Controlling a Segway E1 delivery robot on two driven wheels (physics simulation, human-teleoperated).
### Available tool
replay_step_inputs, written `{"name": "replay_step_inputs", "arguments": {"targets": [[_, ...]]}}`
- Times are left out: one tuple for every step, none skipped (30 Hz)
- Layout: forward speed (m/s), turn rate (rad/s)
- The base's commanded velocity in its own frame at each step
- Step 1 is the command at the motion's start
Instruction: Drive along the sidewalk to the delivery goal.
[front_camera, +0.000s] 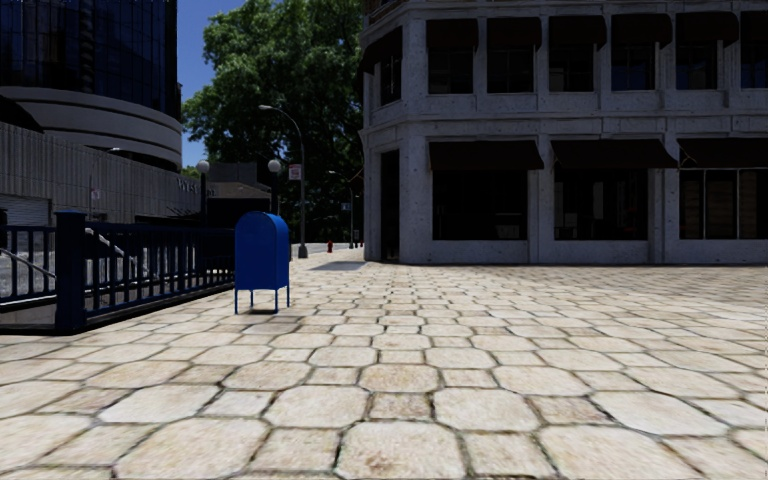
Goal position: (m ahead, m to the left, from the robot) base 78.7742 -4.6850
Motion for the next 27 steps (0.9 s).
{"name": "replay_step_inputs", "arguments": {"targets": [[2.0, 0.0], [2.0, 0.0], [2.0, 0.0], [2.0, 0.0], [2.0, 0.0], [2.0, 0.0], [2.0, 0.0], [2.0, 0.0], [2.0, 0.0], [2.0, 0.0], [2.0, 0.0], [2.0, 0.0], [2.0, 0.0], [2.0, 0.0], [2.0, 0.0], [2.0, 0.0], [2.0, 0.0], [2.0, 0.0], [2.0, 0.0], [2.0, 0.0], [2.0, 0.0], [2.0, 0.0], [2.0, 0.0], [2.0, 0.0], [2.0, 0.0], [2.0, 0.0], [2.0, 0.0]]}}
